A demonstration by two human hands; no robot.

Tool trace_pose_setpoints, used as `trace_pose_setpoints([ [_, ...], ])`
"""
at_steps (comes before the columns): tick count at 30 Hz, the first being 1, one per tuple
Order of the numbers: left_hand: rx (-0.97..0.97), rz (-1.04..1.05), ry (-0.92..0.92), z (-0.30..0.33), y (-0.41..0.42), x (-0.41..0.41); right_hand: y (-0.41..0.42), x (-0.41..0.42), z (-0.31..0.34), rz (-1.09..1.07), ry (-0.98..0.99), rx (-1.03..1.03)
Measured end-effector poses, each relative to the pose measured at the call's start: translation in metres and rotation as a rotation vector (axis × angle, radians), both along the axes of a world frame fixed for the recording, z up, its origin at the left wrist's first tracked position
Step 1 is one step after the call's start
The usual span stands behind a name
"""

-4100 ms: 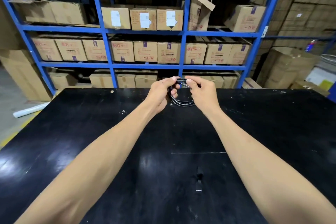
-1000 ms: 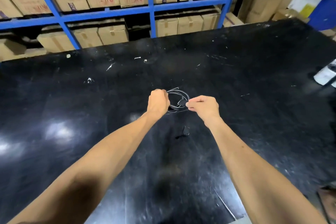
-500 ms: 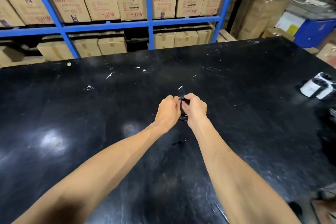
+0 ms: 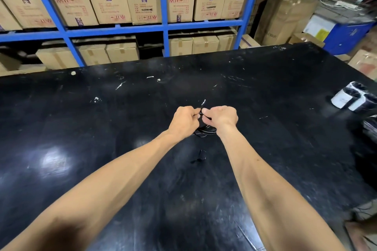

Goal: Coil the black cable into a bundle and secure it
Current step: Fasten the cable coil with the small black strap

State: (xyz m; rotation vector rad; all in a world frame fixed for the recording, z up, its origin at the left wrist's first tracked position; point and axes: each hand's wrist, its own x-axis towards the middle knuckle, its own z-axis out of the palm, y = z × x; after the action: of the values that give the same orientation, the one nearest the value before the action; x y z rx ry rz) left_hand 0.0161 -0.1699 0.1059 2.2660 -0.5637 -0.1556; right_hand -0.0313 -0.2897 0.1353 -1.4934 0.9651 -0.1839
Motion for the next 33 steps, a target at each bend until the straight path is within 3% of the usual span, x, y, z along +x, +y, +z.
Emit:
trace_pose_setpoints([
  [3,0.123,-0.055,-0.148,0.006,0.003,-0.002,0.0,0.002,0.003,0.067,0.021,-0.032],
  [7,0.347,-0.222,-0.404,0.004,0.013,0.003,-0.008,0.004,0.019,0.142,-0.048,0.31],
  [10,0.351,-0.296,-0.514,0.0,0.015,0.004,-0.014,0.005,0.023,0.151,-0.056,0.399],
  [13,0.295,-0.331,-0.503,0.002,0.013,0.006,-0.017,0.004,0.016,0.141,-0.021,0.322],
  [15,0.139,-0.285,-0.295,0.003,0.013,0.012,-0.019,0.004,0.011,0.114,-0.005,0.295],
  [19,-0.23,-0.159,0.307,0.006,0.015,0.017,-0.024,0.009,0.011,0.104,0.001,0.2],
  [21,-0.363,-0.036,0.456,0.008,0.011,0.018,-0.018,0.008,0.012,0.186,-0.054,0.118],
  [24,-0.474,0.249,0.674,0.013,0.004,0.029,-0.007,-0.001,0.015,0.413,-0.12,-0.287],
  [27,-0.603,0.392,0.899,0.023,0.005,0.043,-0.005,-0.015,0.012,0.767,-0.215,-0.701],
  [30,-0.762,0.545,1.086,0.034,0.003,0.052,-0.01,-0.022,-0.01,0.944,-0.215,-1.307],
  [31,-0.784,0.56,1.115,0.039,0.001,0.052,-0.011,-0.021,-0.017,0.915,-0.23,-1.397],
  [33,-0.741,0.536,1.107,0.045,0.001,0.051,-0.01,-0.018,-0.019,0.899,-0.252,-1.366],
])
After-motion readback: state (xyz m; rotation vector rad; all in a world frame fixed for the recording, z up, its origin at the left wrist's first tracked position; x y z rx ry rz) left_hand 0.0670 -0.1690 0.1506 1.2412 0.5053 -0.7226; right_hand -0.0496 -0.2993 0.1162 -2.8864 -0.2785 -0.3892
